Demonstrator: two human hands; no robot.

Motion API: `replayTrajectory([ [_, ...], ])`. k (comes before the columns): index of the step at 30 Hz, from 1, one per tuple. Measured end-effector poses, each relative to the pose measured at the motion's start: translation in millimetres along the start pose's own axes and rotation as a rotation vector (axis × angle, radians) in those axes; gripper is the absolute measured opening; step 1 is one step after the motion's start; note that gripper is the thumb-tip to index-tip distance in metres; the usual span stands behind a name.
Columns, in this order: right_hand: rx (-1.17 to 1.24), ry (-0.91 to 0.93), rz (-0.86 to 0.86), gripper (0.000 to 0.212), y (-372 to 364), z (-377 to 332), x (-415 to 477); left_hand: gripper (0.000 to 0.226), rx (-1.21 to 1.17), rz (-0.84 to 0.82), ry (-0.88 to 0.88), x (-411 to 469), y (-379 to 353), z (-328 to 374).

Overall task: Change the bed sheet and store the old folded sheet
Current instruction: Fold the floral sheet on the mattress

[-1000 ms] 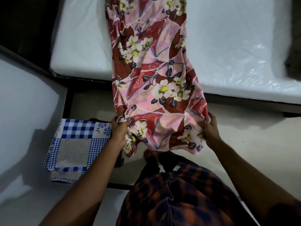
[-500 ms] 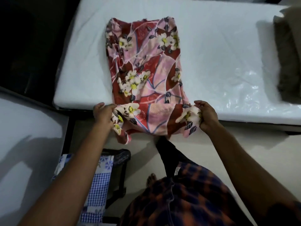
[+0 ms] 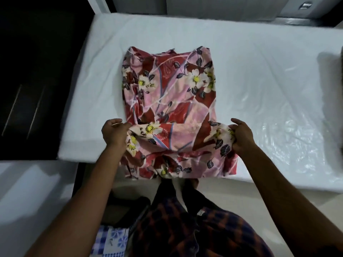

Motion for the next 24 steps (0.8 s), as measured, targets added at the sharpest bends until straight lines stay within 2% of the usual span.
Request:
replayTrajectory([
  [2, 0.029, -0.033, -0.020, 0.029, -26.5, -32.0, 20.8, 0.029, -0.145, -0.041, 0.090, 30.6, -19.6, 27.8],
  [6, 0.122, -0.026, -0.064, 0.017, -109.5, -118.1, 78.6, 0.026, -0.155, -0.103, -0.010, 129.7, -73.5, 94.8],
  [8, 0.209, -0.028, -0.115, 0.026, -151.6, -159.4, 106.9, 0.012, -0.127, -0.223, -0.067, 179.9, -103.1, 128.3],
  [9, 0.267, -0.060, -0.194, 0.032, -171.8, -178.5, 122.3, 0.005, -0.102, -0.292, -0.068, 203.9, -117.9, 141.8],
  [10, 0.302, -0.086, -0.292, 0.042, -190.3, -193.5, 138.5, 0.016, -0.056, -0.329, -0.072, 230.5, -133.0, 148.8],
  [11, 0.258, -0.085, -0.334, 0.053, -205.2, -204.0, 153.1, 0.027, -0.002, -0.323, -0.083, 252.1, -143.7, 152.0],
  [12, 0.152, -0.062, -0.301, 0.057, -213.8, -208.3, 162.1, 0.032, 0.030, -0.275, -0.103, 269.8, -148.4, 149.7],
  [14, -0.124, 0.047, -0.164, 0.053, -220.4, -193.6, 177.3, 0.034, 0.091, -0.134, -0.195, 301.1, -153.2, 131.7],
  [16, -0.267, 0.220, -0.026, 0.044, -213.8, -147.4, 181.0, 0.031, 0.224, -0.123, -0.304, 299.3, -153.5, 104.5],
  [18, -0.488, 0.406, 0.060, 0.030, -198.1, -93.8, 178.6, 0.024, 0.357, -0.250, -0.368, 263.6, -152.1, 74.5],
  [20, -0.703, 0.485, 0.147, 0.036, -187.3, -52.4, 173.3, 0.013, 0.465, -0.492, -0.443, 228.2, -151.5, 41.0],
  [22, -0.804, 0.501, 0.178, 0.033, -194.4, -35.3, 168.9, 0.017, 0.548, -0.718, -0.611, 211.4, -153.9, 17.1],
  [24, -0.886, 0.594, 0.152, 0.028, -206.3, -32.9, 173.3, 0.028, 0.664, -0.777, -0.798, 214.9, -162.0, 6.2],
])
Point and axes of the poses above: each hand's wrist, its own x-axis towards the middle knuckle, its own y-axis out of the back of the hand, z = x × y, the point moved 1 cm from there along x, towards the middle knuckle, and after that the axes turned 7 degrees about -y, right-handed, at the moved point
